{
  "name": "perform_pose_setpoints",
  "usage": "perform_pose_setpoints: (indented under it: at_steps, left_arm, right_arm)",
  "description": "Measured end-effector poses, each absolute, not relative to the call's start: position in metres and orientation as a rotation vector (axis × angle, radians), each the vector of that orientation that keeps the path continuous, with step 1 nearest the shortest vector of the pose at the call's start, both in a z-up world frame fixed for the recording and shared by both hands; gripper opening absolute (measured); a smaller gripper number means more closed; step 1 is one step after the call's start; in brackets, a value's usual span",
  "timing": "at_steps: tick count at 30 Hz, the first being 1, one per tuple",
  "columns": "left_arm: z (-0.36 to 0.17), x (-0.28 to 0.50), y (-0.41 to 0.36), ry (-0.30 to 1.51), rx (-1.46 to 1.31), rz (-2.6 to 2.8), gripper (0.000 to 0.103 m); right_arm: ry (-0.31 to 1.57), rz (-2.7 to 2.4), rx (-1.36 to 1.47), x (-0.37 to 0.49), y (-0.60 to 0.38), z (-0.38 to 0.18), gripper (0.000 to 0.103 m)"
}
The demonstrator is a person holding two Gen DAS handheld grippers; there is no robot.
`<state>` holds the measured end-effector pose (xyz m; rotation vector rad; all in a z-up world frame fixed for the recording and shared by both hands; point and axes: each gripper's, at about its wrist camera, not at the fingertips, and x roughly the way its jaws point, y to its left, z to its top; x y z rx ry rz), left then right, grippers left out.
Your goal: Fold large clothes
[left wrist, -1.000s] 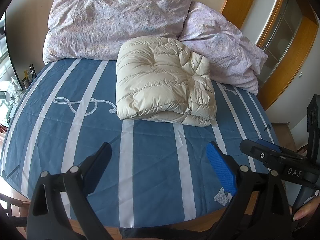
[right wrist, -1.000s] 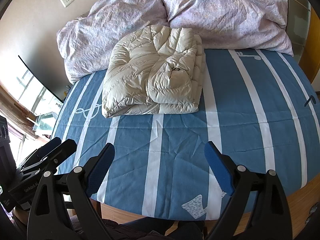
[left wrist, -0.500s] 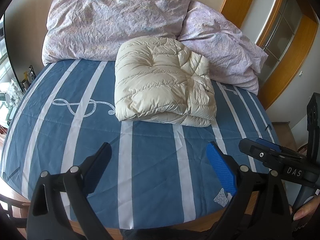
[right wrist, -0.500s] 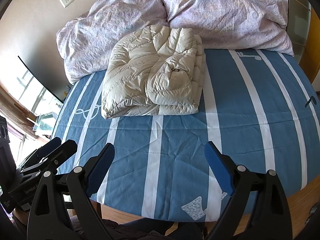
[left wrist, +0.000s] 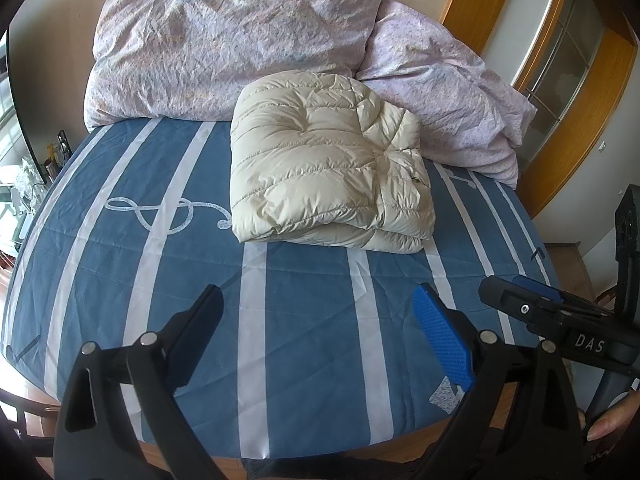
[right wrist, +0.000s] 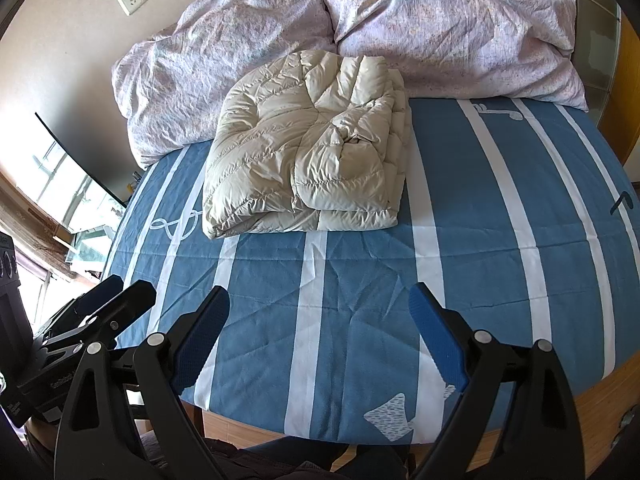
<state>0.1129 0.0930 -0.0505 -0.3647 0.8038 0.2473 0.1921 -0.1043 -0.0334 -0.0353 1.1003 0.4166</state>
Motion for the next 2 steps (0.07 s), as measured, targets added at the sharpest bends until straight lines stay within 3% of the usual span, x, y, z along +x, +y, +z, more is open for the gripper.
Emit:
perform_pose_setpoints:
  at_steps: [2]
  left_arm:
    - [-0.0506,0.113,0.0929,0.804,-0.365,0.247,0.095]
  right_arm:
    - [1.1,0.417,-0.036,0.1923,-0.1044,-0.0336,0.093]
